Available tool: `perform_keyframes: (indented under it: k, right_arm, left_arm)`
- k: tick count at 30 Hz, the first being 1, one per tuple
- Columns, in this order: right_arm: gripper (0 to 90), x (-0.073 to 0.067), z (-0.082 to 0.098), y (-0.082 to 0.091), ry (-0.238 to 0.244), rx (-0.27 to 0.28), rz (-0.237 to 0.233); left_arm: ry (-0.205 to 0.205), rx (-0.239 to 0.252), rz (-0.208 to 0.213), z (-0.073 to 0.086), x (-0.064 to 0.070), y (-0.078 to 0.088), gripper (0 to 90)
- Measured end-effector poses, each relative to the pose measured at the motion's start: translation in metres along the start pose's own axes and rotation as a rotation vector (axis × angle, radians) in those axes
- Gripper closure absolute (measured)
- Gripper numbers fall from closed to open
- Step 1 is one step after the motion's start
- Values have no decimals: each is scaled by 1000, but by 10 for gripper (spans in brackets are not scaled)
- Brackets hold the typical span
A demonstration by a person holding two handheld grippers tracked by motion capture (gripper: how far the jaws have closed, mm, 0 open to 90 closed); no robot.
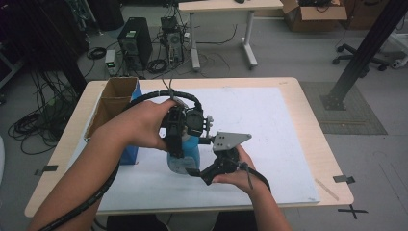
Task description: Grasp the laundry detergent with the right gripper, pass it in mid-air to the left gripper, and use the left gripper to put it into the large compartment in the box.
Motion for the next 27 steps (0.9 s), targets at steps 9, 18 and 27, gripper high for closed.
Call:
perform_keyframes:
  k: [9,18,27]
  right_arm:
    - [1,9,-7,29,19,-30,12]
    - [4,25,-25,68,28,-121,66]
    - [4,40,-33,94,25,-240,122]
  left_arm:
    - [86,8,5,8,-5,9,384]
    - [317,5,25,16,-16,20,384]
    - [406,35,24,27,-22,29,384]
Point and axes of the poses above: each handheld gripper's, and its own axes: y roughly backward along the jaws, z roughly out of its underside, x roughly to its right, the point moved 3 cm from there along -y, roughly forward along the jaws, and after that the axes turned 5 degrees about x, right-handed, at the moved point
